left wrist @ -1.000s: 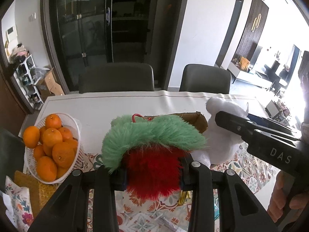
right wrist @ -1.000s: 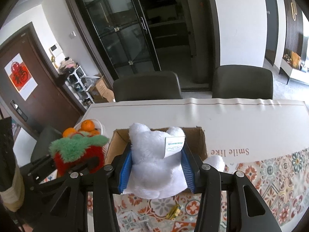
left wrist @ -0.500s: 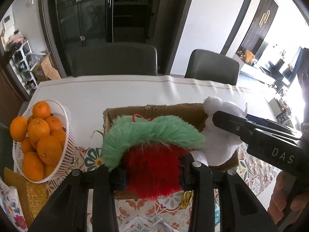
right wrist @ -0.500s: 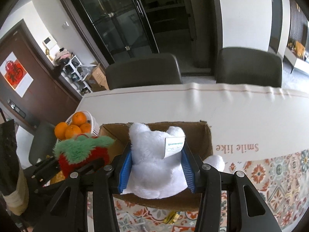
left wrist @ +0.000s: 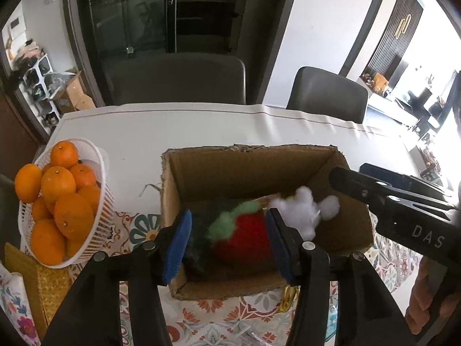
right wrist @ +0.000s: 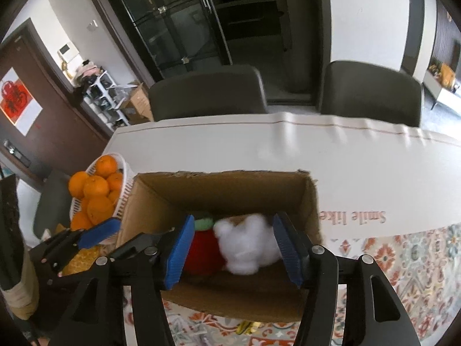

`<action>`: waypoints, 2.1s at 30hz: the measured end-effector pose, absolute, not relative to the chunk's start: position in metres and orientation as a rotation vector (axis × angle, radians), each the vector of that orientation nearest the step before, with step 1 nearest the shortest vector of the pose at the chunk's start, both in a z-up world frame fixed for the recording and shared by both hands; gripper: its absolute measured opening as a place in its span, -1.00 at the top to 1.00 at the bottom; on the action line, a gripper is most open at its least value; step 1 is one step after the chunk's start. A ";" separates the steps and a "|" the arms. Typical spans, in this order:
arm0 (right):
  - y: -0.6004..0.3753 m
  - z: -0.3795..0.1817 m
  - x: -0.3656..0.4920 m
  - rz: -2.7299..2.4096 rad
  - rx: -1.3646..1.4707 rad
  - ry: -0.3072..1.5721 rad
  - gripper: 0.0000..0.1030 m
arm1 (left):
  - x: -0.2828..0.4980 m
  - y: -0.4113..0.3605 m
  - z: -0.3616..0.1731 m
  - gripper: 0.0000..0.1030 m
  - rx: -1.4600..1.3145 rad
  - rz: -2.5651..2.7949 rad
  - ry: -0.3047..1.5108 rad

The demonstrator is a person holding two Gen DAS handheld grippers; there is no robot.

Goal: Organize soft objects
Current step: 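Open both tools to drop the plush toys into the box, then withdraw both tools from the box toward the remaining items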

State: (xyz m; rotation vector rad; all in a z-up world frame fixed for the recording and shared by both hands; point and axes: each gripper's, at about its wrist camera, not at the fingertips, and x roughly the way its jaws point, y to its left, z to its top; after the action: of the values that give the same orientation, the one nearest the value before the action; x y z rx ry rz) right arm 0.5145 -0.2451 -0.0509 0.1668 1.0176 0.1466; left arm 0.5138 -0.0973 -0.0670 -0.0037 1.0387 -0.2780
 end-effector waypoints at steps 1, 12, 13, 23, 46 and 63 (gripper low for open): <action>-0.245 -0.049 0.513 0.141 0.155 1.012 -0.14 | 0.513 -0.096 -0.066 -0.05 -0.002 -0.272 1.035; -0.251 -0.032 0.482 0.106 0.126 0.985 -0.14 | 0.482 -0.090 -0.046 -0.12 0.016 -0.202 1.002; -0.252 -0.031 0.477 0.105 0.125 0.983 -0.14 | 0.478 -0.090 -0.044 -0.12 0.017 -0.199 0.998; -0.262 -0.024 0.436 0.090 0.118 0.963 -0.14 | 0.434 -0.098 -0.036 -0.14 0.024 -0.198 0.993; -0.281 -0.085 0.352 0.082 0.097 1.106 -0.14 | 0.355 -0.114 -0.092 -0.14 -0.013 -0.209 1.122; -0.286 -0.167 0.336 0.155 0.069 1.359 -0.14 | 0.332 -0.123 -0.165 -0.14 -0.059 -0.145 1.302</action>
State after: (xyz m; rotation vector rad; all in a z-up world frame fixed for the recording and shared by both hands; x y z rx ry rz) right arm 0.3364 -0.2861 -0.1673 0.0691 1.3594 0.1553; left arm 0.3321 -0.1235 -0.1651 -0.0594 1.3021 -0.1453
